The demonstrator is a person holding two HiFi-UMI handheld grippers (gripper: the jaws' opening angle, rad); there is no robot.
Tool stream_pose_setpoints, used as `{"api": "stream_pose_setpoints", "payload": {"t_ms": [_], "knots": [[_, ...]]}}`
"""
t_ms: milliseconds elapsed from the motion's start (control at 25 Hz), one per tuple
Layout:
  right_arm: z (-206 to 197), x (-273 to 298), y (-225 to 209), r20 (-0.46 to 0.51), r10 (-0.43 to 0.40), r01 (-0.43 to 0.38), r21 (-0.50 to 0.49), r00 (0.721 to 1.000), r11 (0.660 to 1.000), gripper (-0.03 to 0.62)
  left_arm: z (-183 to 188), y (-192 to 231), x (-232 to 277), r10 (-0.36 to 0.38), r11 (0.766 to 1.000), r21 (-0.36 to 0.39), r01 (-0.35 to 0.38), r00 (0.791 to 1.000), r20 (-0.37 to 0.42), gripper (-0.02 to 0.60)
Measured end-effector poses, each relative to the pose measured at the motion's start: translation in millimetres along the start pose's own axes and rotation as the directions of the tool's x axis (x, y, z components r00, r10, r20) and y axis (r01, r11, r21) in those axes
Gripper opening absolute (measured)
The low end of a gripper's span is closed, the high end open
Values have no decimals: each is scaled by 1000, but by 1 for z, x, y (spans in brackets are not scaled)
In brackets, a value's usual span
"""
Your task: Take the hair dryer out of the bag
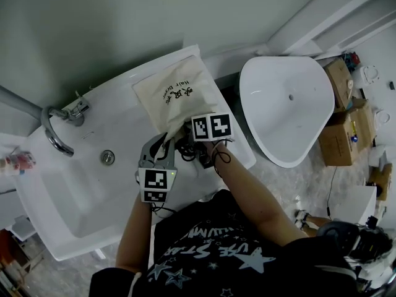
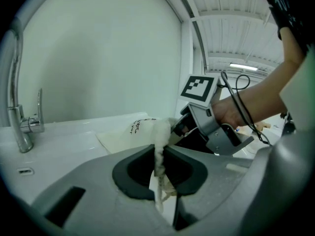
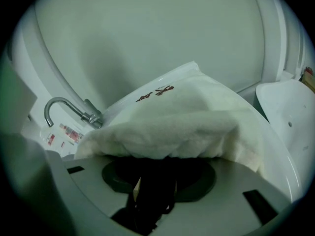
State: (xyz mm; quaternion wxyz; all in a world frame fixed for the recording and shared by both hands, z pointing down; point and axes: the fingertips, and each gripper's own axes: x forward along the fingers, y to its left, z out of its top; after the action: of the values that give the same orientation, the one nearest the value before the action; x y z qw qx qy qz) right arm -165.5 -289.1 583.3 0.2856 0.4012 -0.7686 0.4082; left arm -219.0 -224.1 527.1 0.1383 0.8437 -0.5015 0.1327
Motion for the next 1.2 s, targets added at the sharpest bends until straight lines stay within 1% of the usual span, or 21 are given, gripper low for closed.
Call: {"api": "stream_pose_setpoints", "payload": {"t_ms": [240,400,520,800,1040,1120,1200], "knots": [[-14,-26,10,-20,105,-105,17,994,994,173,4,2,0,52,999,-9,-52,999,3,51],[-21,-38,18,-28,175,-174,27,984,984,173,7,1,0,90,996,11,-90,996,-10,51],[-26,-51,25,-40,221,-220,10,975,975,173,11,1,-1,129,992,-2,-129,992,-13,49],[-45,-87,38,-77,342,-344,-7,936,939,173,12,8,-6,221,975,-32,-222,975,-28,49],[-62,-118,39,-109,412,-418,-40,905,908,175,16,2,-9,272,961,-45,-273,962,-26,49],[-71,-126,40,-128,432,-442,-61,893,895,175,17,2,-9,292,955,-49,-293,956,-20,49],[-82,-135,39,-145,446,-460,-82,883,884,175,15,-1,-10,300,951,-62,-301,953,-30,49]]}}
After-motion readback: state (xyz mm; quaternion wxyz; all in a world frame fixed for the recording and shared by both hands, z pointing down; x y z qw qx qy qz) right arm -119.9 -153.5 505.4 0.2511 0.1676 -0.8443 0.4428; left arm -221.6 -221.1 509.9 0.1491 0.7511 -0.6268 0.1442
